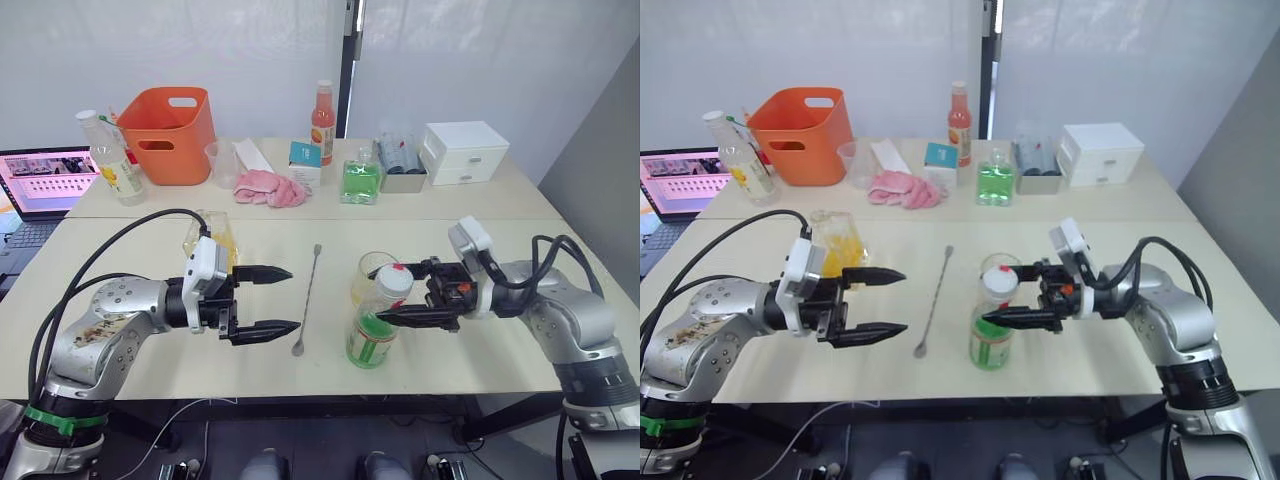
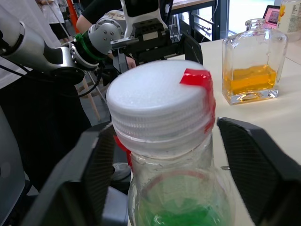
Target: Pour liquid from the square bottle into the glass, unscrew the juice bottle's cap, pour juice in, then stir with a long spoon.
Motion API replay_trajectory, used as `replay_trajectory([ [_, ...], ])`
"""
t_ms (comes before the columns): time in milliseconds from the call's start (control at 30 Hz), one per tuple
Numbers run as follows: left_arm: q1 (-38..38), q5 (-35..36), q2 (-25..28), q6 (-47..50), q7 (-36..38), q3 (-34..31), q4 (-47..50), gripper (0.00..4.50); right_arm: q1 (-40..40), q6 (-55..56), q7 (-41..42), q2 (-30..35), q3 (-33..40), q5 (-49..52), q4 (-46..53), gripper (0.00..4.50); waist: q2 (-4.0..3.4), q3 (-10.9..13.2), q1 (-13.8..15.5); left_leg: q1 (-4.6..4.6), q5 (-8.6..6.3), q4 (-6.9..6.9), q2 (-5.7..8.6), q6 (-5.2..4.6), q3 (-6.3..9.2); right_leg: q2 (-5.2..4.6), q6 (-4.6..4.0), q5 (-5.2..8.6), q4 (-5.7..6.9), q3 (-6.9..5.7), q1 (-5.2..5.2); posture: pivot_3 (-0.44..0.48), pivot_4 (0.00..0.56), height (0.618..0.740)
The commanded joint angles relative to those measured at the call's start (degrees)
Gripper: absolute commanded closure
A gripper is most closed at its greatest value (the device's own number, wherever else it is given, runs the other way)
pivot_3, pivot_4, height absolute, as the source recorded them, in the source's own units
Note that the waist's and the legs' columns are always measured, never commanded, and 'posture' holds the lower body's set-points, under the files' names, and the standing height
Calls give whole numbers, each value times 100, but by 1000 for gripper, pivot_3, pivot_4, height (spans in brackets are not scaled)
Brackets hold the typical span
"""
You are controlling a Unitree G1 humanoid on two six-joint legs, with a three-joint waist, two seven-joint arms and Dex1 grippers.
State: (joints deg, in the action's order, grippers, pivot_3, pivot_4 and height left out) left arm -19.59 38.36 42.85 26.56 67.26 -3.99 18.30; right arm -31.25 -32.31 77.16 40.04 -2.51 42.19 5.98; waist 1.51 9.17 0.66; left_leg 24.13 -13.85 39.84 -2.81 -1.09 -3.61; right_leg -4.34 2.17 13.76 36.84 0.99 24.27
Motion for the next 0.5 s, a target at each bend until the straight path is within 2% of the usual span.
replay_trajectory([
  [33, -22, 85, 86, 21, -46, -160, 185, 0, -28, 153, -11, -49, 140, -51, 77, 2574, 0, 0, -1, 0, 0, 0, 0, 0, 0, 0, 0, 0, 1, 0, 1, 0, 150, 715],
  [67, -22, 83, 94, 14, -47, -154, 185, 0, 10, 169, -34, -59, 157, -64, 114, 2907, 0, 0, -1, 0, 0, 0, 0, 0, 0, 1, 0, 0, 2, 0, 1, 0, 150, 715],
  [267, -105, 66, 69, -37, -13, -90, 133, 0, 415, 13, -594, -84, 489, 126, 842, 2961, 0, 0, 4, 0, 0, 0, 0, 0, -1, 1, 0, 0, 3, 0, 1, 0, 150, 715],
  [433, -164, 10, 20, -125, 20, -31, 51, 0, 1102, -502, -2032, -126, 954, 360, 2247, 2961, 0, 0, 4, 3, 0, 0, 0, 1, -1, -1, 0, 0, 4, -1, 3, 0, 150, 715],
  [500, -191, -25, -14, -181, 34, 11, 4, 0, 1416, -797, -3054, -310, 1169, 480, 2973, 2961, 0, 0, 3, 1, 0, -1, 0, 1, -1, -1, 0, 0, 5, -1, 3, 0, 150, 715],
])
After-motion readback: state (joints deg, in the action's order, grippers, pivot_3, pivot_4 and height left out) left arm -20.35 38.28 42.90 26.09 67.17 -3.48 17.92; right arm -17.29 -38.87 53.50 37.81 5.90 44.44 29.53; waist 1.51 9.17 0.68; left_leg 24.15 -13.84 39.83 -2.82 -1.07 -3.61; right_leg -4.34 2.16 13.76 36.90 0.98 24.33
